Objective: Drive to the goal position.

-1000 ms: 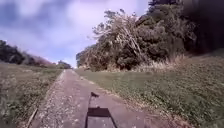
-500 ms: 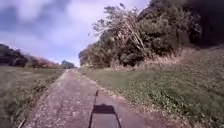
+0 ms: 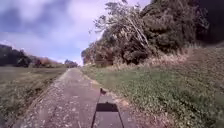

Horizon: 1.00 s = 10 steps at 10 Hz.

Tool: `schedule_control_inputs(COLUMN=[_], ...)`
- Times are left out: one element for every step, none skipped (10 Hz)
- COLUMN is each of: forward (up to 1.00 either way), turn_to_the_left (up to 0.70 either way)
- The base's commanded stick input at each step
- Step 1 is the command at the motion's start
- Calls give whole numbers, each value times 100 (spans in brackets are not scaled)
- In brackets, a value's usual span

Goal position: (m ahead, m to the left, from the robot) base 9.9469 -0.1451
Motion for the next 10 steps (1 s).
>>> schedule_control_inputs(forward=[4, 5, 5, 4, 4, 4, 4, 4, 4, 4], turn_to_the_left=[6, 0, 0, 0, 0, 0, 0, 0, 0, 0])
